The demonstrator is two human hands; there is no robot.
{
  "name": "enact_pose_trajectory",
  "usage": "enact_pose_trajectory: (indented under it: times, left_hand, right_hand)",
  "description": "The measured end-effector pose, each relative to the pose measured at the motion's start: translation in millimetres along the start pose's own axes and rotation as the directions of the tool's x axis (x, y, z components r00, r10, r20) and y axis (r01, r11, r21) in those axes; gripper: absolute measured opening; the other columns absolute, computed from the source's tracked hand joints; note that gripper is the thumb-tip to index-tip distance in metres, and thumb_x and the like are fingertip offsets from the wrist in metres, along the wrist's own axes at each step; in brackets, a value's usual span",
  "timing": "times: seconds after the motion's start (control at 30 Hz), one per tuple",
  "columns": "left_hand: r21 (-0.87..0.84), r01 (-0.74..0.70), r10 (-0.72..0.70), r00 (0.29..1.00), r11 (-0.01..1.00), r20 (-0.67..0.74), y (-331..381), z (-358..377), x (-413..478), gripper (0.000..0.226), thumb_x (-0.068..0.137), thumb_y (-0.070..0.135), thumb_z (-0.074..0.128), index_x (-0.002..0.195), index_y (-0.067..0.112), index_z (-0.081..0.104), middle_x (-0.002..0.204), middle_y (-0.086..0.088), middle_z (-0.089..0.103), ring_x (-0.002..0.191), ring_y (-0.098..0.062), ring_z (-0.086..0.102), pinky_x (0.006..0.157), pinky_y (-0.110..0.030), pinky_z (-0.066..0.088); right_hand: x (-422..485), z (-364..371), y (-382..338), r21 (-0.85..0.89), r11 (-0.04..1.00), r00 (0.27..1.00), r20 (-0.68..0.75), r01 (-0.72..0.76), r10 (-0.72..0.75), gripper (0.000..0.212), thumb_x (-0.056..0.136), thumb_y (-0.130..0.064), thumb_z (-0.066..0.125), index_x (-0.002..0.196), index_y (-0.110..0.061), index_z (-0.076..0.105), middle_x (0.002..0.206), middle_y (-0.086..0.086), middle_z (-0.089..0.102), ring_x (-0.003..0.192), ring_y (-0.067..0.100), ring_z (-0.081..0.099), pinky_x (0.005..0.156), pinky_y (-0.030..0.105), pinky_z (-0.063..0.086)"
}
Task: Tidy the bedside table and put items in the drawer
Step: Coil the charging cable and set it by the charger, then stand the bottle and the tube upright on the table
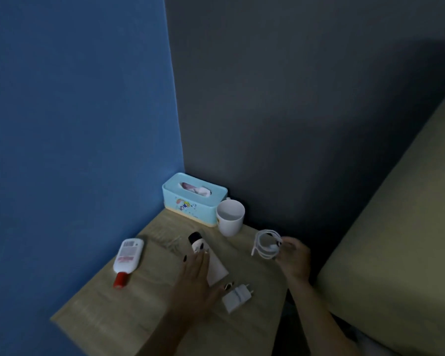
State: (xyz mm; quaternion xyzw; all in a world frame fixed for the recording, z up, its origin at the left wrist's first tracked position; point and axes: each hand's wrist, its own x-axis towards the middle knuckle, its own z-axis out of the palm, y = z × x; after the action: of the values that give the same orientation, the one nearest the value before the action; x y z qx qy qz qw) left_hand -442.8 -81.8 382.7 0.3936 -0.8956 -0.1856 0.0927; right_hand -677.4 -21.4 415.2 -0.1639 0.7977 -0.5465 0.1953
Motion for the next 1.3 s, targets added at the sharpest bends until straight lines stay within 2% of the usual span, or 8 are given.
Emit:
enact_pose_trajectory:
  times: [0.07, 0.17, 0.43, 0.77, 0.93, 1.03, 1.17, 1.3]
  left_hand:
    - [0.014, -0.007, 0.007, 0.999, 1.0, 0.039, -13, 18, -3, 0.082, 0.093, 0.064, 0.022, 0.146, 0.001, 0.027, 0.154, -0.013, 0.025, 0.144, -0.022, 0.017, 0.115, -0.033, 0.005]
    - [0.062, -0.048, 0.048, 0.999, 0.997, -0.008, -27, 36, -7, 0.079, 0.094, 0.062, 0.021, 0.15, 0.006, 0.014, 0.158, -0.008, 0.013, 0.147, -0.019, 0.008, 0.115, -0.04, 0.011]
    - [0.1, 0.03, -0.026, 0.999, 0.995, -0.034, -32, 53, -3, 0.094, 0.085, 0.074, 0.006, 0.15, 0.007, -0.007, 0.159, -0.01, -0.008, 0.148, -0.021, -0.009, 0.122, -0.038, -0.003]
    - [0.035, 0.047, -0.045, 0.998, 0.998, -0.053, -32, 53, -9, 0.093, 0.084, 0.074, 0.003, 0.15, 0.009, -0.007, 0.159, -0.006, -0.011, 0.148, -0.018, -0.013, 0.123, -0.041, 0.003]
    - [-0.129, -0.046, 0.024, 0.985, 0.991, -0.168, -3, 44, -13, 0.079, 0.09, 0.063, 0.024, 0.151, 0.016, 0.006, 0.159, 0.002, -0.002, 0.148, -0.013, -0.007, 0.12, -0.031, 0.003]
    - [-0.17, -0.137, 0.104, 0.977, 0.976, -0.189, 21, 52, -15, 0.069, 0.092, 0.05, 0.041, 0.149, 0.017, 0.022, 0.156, 0.001, 0.022, 0.143, -0.009, 0.017, 0.118, -0.033, 0.023]
    - [-0.205, -0.138, 0.102, 0.979, 0.969, -0.177, 40, 66, -17, 0.072, 0.089, 0.06, 0.039, 0.148, 0.019, 0.027, 0.152, 0.0, 0.035, 0.136, -0.006, 0.028, 0.112, -0.023, 0.027]
    - [-0.263, -0.088, 0.056, 0.99, 0.961, -0.127, 39, 78, -23, 0.075, 0.088, 0.065, 0.034, 0.149, 0.022, 0.024, 0.154, 0.005, 0.032, 0.14, -0.011, 0.033, 0.108, -0.021, 0.036]
  right_hand:
    - [18, 3, 19, 0.0, 0.999, 0.998, -0.048, -0.04, 0.04, 0.018, 0.085, 0.007, 0.053, 0.073, 0.003, 0.065, 0.08, 0.027, 0.065, 0.066, 0.03, 0.058, 0.064, 0.044, 0.053]
    - [32, 8, 39, -0.008, 0.995, 0.991, -0.088, -0.101, 0.1, 0.02, 0.09, 0.0, 0.052, 0.084, -0.009, 0.069, 0.084, 0.011, 0.067, 0.083, 0.034, 0.066, 0.077, 0.051, 0.057]
    - [34, 9, 56, -0.24, 0.971, 0.989, -0.139, 0.011, -0.046, 0.025, 0.085, 0.003, 0.05, 0.086, -0.002, 0.075, 0.088, 0.017, 0.072, 0.073, 0.021, 0.058, 0.065, 0.023, 0.04]
    - [22, 9, 53, -0.283, 0.957, 0.985, -0.142, 0.059, -0.103, 0.022, 0.091, -0.009, 0.054, 0.107, -0.001, 0.067, 0.111, 0.024, 0.063, 0.099, 0.034, 0.06, 0.082, 0.03, 0.044]
    - [-11, 1, 48, -0.34, 0.875, 0.932, 0.019, 0.346, -0.362, 0.027, 0.092, -0.011, 0.056, 0.118, -0.008, 0.06, 0.118, 0.017, 0.052, 0.107, 0.029, 0.055, 0.093, 0.029, 0.041]
    - [-37, 0, 71, -0.462, 0.713, 0.844, 0.185, 0.527, -0.504, 0.025, 0.092, -0.013, 0.057, 0.116, -0.008, 0.063, 0.118, 0.015, 0.059, 0.11, 0.031, 0.056, 0.093, 0.034, 0.045]
    - [-47, 1, 107, -0.554, 0.581, 0.802, 0.371, 0.596, -0.469, 0.05, 0.094, -0.036, 0.036, 0.124, -0.005, 0.061, 0.133, 0.015, 0.056, 0.124, 0.031, 0.052, 0.103, 0.039, 0.045]
    - [-46, 3, 112, -0.57, 0.547, 0.788, 0.406, 0.614, -0.463, 0.051, 0.097, -0.036, 0.032, 0.128, -0.005, 0.058, 0.138, 0.014, 0.054, 0.13, 0.03, 0.047, 0.108, 0.045, 0.04]
